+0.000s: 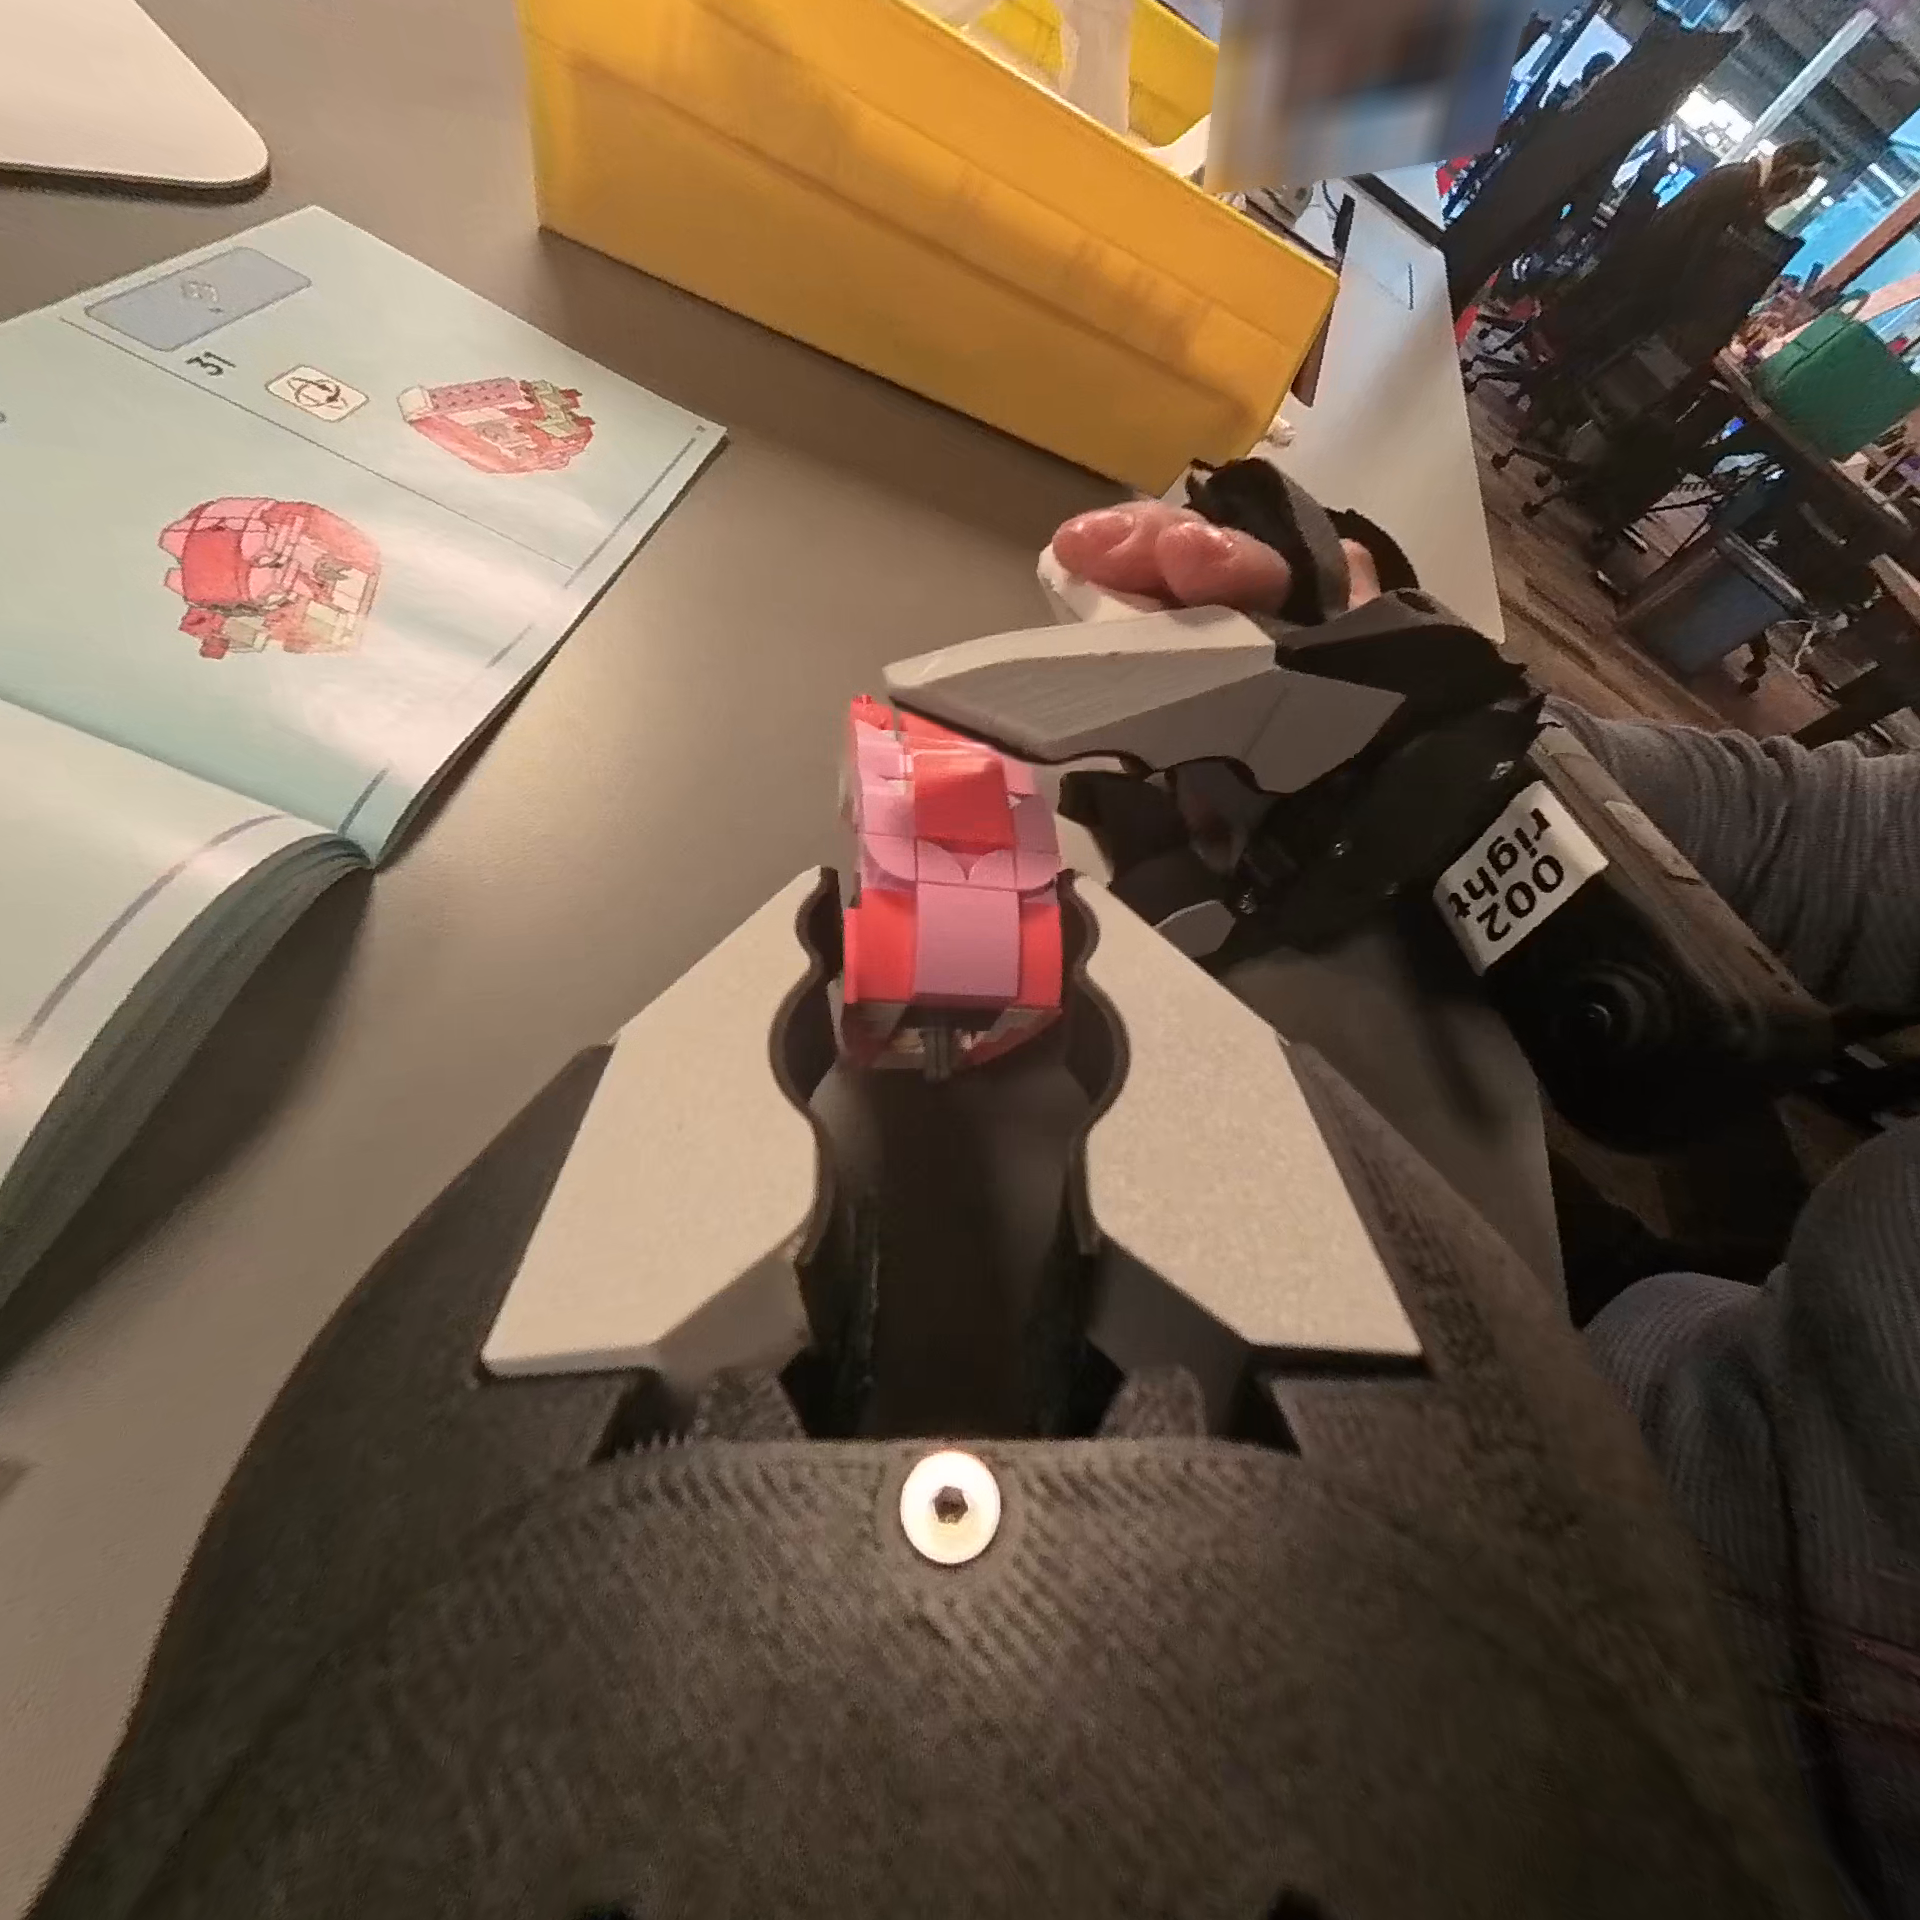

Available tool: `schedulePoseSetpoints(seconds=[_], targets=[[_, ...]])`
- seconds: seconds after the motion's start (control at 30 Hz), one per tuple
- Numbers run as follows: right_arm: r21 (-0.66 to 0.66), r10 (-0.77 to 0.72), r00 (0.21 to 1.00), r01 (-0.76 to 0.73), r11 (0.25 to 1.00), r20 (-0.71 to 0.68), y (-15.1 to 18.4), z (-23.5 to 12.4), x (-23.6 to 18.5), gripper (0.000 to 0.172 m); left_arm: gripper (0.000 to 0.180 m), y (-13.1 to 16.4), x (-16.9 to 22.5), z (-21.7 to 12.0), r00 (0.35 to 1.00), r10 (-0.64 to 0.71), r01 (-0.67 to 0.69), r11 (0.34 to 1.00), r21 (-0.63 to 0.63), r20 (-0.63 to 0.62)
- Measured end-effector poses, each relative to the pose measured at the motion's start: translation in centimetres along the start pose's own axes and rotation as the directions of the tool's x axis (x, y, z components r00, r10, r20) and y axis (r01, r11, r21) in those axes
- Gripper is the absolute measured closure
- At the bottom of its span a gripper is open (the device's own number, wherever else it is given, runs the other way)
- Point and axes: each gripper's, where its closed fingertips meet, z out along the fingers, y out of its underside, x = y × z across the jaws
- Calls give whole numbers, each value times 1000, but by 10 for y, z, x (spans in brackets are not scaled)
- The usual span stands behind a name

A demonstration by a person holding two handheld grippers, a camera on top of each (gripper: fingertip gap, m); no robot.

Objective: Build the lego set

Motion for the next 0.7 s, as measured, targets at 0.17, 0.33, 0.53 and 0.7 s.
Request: schedulePoseSetpoints(seconds=[0.17,0.33,0.53,0.7], targets=[[-6,-49,998,49,999,-26,-1,1,1,119,140,-2,6,0,999,13,-13,1000,13,-30],[-6,-92,994,92,996,-61,-2,1,6,112,140,-6,5,-1,997,78,-79,996,30,18],[-25,-82,990,79,997,-115,2,1,16,101,140,-18,-5,-11,993,73,-82,991,107,89],[-62,-19,992,11,998,-126,14,3,22,93,140,-24,-11,-18,998,-23,12,986,168,59]])
